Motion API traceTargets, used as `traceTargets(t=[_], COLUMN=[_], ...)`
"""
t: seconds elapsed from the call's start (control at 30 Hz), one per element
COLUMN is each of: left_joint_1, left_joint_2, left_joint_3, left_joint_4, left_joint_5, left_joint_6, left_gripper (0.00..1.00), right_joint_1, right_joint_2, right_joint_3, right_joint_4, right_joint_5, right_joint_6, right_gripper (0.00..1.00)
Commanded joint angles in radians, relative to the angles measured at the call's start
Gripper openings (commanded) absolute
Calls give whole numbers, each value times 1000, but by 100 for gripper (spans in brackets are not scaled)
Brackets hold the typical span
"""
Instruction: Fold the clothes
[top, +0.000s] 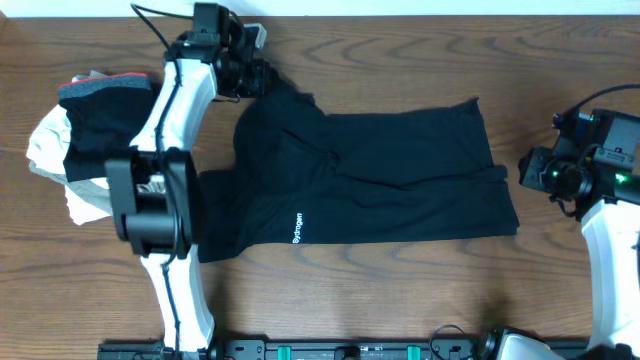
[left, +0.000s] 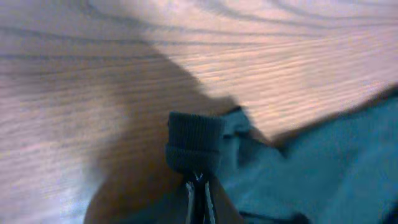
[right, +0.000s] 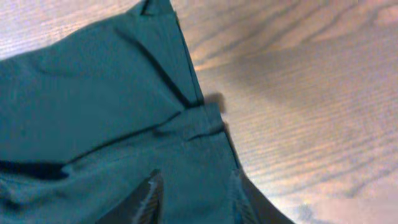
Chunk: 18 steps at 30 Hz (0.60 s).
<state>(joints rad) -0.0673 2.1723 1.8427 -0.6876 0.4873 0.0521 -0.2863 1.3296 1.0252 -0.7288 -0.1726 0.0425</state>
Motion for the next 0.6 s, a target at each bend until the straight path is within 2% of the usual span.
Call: traceTargets(t=[0.0, 0.1, 0.3, 0.43, 0.57], left_joint_1=[-2, -7, -13, -13, -15], left_joint_2=[-65, -82, -84, -84, -84], left_joint_3=[16, 16, 14, 14, 14], left_joint_4=[-50, -114, -193, -195, -201], left_joint_5=[0, 0, -1, -1, -1], left_joint_6=[-9, -17, -17, -17, -16], left_gripper=[6, 6, 6, 6, 6], right_joint_1=[30, 60, 108, 110, 111], right_joint_2=[73, 159, 325, 430, 509], right_joint_3=[3, 3, 3, 3, 3], right_joint_4=[53, 148, 355, 535, 702], right_joint_5=[-66, -85, -215, -228, -253], right_joint_6=[-18, -14, 30, 157, 218], right_gripper=[41, 50, 57, 57, 55])
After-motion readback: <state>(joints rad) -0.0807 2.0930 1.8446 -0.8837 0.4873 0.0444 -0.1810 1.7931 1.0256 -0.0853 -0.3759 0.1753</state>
